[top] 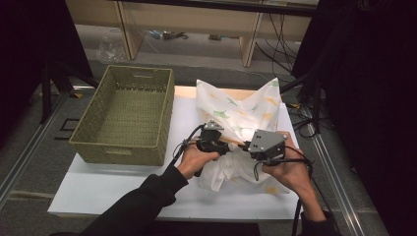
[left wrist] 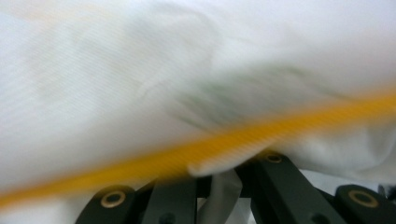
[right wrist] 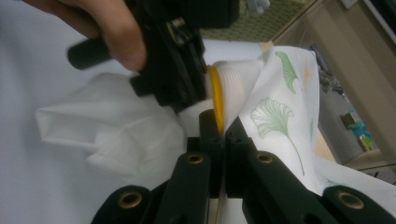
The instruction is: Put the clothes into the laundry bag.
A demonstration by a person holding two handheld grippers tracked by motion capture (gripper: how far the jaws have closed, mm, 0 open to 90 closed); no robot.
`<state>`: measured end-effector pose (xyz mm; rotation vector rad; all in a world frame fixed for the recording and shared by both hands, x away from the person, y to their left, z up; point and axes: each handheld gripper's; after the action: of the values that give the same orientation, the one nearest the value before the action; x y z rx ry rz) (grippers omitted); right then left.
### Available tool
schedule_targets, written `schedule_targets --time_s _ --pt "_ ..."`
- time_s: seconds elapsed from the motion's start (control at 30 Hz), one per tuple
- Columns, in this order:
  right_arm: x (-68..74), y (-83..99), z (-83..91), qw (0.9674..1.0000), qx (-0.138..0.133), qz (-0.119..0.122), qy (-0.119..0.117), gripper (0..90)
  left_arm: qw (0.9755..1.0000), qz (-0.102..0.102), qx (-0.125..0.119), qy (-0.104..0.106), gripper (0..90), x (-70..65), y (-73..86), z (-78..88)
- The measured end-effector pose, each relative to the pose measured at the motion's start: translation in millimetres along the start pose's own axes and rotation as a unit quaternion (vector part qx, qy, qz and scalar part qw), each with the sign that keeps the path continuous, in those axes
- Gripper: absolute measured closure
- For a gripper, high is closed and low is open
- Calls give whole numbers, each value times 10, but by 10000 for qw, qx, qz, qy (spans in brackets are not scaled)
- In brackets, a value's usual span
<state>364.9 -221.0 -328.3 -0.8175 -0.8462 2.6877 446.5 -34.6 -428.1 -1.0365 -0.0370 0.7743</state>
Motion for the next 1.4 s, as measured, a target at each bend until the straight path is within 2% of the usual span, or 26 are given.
schedule_targets --time_s 0.1,0.17,0.2,0.23,0.3,0.37,0.43,0.53,0.57,0.63,0.67,0.73,0.77,0.8,0.9,0.93,1.0,1.03,1.1,1.13,1.17,1.23,1.27,1.33,1.37,1.4 --pt "10 15 -23 9997 217 -94 45 900 9992 228 109 -308 801 186 63 -208" --pt "23 74 -118 9993 353 -143 -63 899 9982 26 136 -590 780 261 114 -295" --pt "10 101 -180 9993 359 -25 -138 900 9983 8 117 -565 762 261 140 -296" --pt "20 123 -222 9988 436 -150 -151 899 9984 -16 157 -542 727 252 157 -278" --pt "19 165 -295 9984 509 -143 -210 899 9976 -105 359 -582 585 240 178 -182" --pt "12 197 -347 9980 600 -30 -179 899 9955 -241 474 -786 447 227 222 -42" --pt "12 201 -377 9977 642 -47 -187 899 9917 -456 560 -1059 338 204 304 113" --pt "11 194 -398 9980 582 52 -229 899 9900 -367 723 -1157 239 225 447 272" --pt "30 194 -394 9977 643 -78 -183 899 9900 -274 716 -1183 210 246 486 282" --pt "33 179 -409 9979 623 -67 -190 899 9917 -293 661 -1060 175 296 541 245" --pt "24 170 -422 9981 579 64 -195 899 9913 -340 722 -1045 174 299 554 201" --pt "46 172 -423 9975 681 -40 -197 899 9934 -361 648 -880 184 297 566 106" --pt "28 171 -440 9979 600 125 -211 899 9935 -361 699 -819 193 299 561 61" --pt "30 173 -444 9979 602 99 -220 899 9949 -278 684 -691 237 298 553 15" --pt "23 191 -465 9979 595 130 -213 899 9988 -180 422 -145 630 261 496 -80" --pt "44 203 -464 9977 651 -34 -194 899 9991 -227 358 -68 733 223 459 -93" --pt "29 212 -481 9980 584 21 -231 899 9995 -253 169 -11 830 119 372 -103" --pt "15 206 -466 9982 557 100 -207 899 9995 -294 139 24 846 71 322 -101" --pt "43 158 -381 9985 487 -57 -227 900 9993 -363 -6 71 857 5 214 -100" --pt "37 132 -328 9986 493 53 -208 900 9993 -353 -101 49 859 -3 159 -102" --pt "30 102 -281 9985 456 183 -222 900 9994 -281 -189 24 860 19 109 -106" --pt "22 60 -199 9987 463 170 -143 900 9993 -232 -286 -23 860 127 72 -183" --pt "51 45 -175 9986 505 -47 -137 900 9995 -137 -244 -141 859 206 91 -241" --pt "54 60 -187 9982 573 -15 -201 900 9996 218 -141 -149 845 332 151 -341" --pt "67 80 -225 9977 621 -62 -256 900 9997 216 -79 -85 828 353 177 -363" --pt "59 105 -287 9976 615 67 -299 900 9998 176 -31 -80 799 356 200 -361"
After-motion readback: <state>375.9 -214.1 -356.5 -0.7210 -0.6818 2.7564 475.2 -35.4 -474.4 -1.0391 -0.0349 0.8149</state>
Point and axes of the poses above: each handheld gripper's, and its own axes: z roughly backward along the jaws, y roughly out of its underside, x roughly to its left, and after that the axes turned 4 degrees about x, right-handed
